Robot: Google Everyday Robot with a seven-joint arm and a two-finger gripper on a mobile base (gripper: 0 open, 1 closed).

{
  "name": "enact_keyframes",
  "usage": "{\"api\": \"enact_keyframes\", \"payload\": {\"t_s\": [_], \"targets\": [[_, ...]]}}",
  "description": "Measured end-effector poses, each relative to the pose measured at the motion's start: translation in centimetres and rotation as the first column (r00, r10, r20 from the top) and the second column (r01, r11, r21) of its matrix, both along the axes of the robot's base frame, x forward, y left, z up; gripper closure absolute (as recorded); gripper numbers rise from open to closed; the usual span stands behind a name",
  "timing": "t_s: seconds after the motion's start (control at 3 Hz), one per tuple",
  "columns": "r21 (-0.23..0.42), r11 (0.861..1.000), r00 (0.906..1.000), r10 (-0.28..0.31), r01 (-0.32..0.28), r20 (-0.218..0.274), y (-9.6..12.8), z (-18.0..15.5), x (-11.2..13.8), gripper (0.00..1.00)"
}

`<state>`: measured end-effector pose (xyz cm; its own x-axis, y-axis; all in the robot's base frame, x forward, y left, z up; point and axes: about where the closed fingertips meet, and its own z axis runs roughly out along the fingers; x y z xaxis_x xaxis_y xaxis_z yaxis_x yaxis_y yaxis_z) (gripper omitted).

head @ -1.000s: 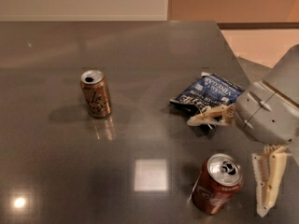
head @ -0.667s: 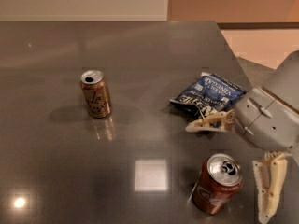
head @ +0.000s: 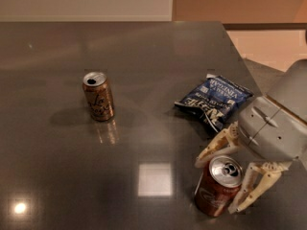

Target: Pick coke can

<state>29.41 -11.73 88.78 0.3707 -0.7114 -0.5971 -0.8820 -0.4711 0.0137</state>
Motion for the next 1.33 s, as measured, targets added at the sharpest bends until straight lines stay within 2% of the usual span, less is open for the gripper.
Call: {"api": "enact_keyframes", "payload": {"t_s": [0.33, 0.67, 1.0, 1.33], "targets": [[0.004, 1.0, 0.9999, -0.016, 0.016, -0.003, 0.1, 0.3, 0.2, 0.64], [0.007, 0.997, 0.9972, -0.074, 0.074, -0.001, 0.1, 1.7, 1.6, 0.88], [0.002, 0.987, 0.9873, -0.159, 0.159, 0.007, 0.2, 3.9, 3.7, 1.0], [0.001, 0.969, 0.9685, -0.249, 0.249, 0.007, 0.0, 6.1, 5.6, 1.0]]}}
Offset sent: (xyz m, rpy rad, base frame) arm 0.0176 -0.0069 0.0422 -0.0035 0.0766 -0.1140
